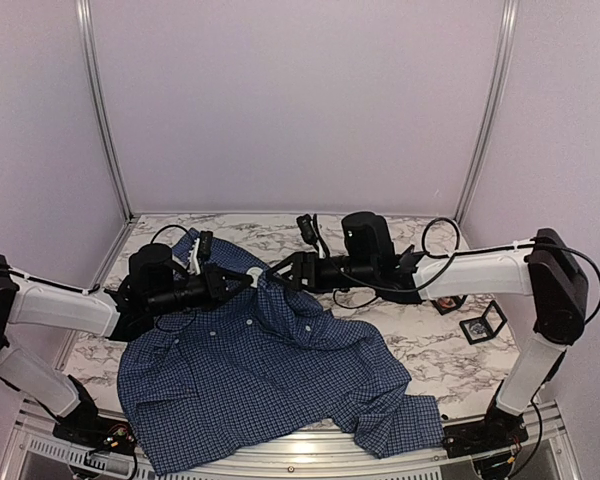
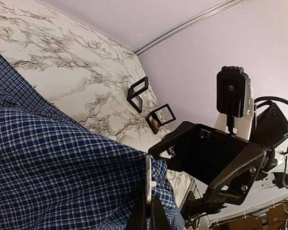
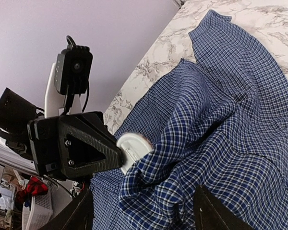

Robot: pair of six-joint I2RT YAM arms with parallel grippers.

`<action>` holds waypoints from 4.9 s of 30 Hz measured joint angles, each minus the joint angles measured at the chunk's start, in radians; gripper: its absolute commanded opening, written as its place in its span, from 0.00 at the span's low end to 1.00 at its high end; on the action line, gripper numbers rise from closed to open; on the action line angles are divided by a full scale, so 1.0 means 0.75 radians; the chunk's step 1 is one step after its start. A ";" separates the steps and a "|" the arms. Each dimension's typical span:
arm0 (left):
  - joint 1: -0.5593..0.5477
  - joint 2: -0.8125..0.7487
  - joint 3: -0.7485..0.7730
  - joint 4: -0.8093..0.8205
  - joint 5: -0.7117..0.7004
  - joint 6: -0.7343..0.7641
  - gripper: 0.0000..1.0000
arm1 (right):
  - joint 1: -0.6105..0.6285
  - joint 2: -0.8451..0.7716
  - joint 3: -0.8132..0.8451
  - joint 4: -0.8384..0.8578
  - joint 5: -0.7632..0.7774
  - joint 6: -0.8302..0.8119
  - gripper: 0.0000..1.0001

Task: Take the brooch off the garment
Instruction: Open the brooch with the flattened clothing, then remove the brooch from the flattened clothing.

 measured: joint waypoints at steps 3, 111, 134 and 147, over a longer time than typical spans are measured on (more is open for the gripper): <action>0.000 0.033 0.000 0.044 0.033 -0.023 0.00 | -0.026 0.020 -0.015 0.104 -0.055 0.064 0.63; -0.039 0.018 0.078 -0.046 -0.006 0.198 0.00 | -0.071 0.173 0.056 0.261 -0.270 0.233 0.19; -0.036 -0.015 0.064 -0.195 -0.056 0.184 0.00 | -0.040 0.076 0.094 -0.052 -0.028 -0.055 0.61; -0.031 -0.024 0.119 -0.358 -0.081 0.194 0.00 | 0.122 0.075 0.228 -0.382 0.311 -0.323 0.22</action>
